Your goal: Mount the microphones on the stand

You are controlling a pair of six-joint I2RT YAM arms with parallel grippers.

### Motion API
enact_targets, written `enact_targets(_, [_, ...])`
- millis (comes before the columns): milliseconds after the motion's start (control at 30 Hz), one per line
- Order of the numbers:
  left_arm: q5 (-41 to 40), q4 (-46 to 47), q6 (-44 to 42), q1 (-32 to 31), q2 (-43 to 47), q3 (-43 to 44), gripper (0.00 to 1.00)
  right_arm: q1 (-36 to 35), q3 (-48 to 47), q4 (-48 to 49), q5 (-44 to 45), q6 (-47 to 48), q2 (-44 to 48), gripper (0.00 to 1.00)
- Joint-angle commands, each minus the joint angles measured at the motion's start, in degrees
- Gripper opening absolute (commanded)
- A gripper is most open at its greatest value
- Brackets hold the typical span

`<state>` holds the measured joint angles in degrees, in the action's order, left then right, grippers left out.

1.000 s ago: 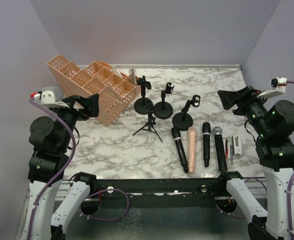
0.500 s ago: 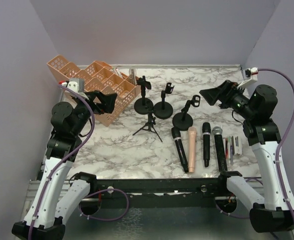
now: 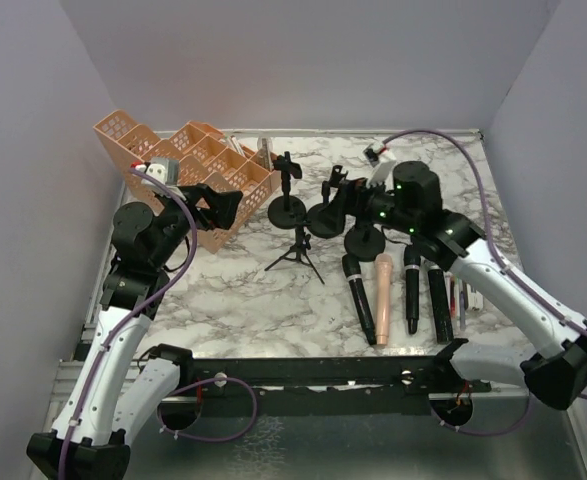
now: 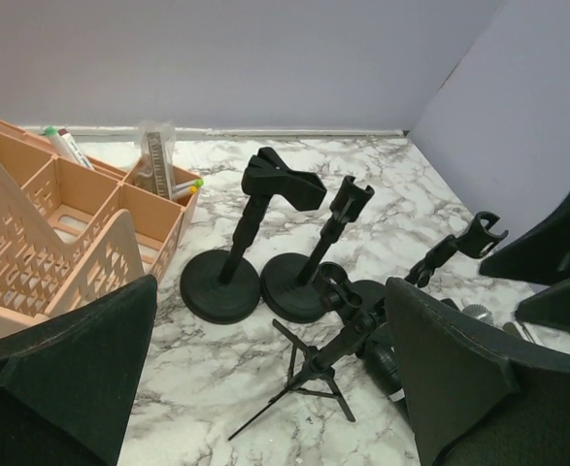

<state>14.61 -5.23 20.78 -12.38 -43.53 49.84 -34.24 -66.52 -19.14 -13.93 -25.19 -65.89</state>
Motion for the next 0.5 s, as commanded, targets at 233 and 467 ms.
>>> enact_targets(233, [7.55,12.48,9.07,0.34,-2.19,-6.11,0.99,-7.16,-1.24,4.27,6.23,1.94,-14.78,0.87])
enact_targets(467, [9.40,16.57,11.35,0.25,-2.48,-8.79,0.99,-7.16,6.94,13.87,3.22,3.74,-16.82,0.72])
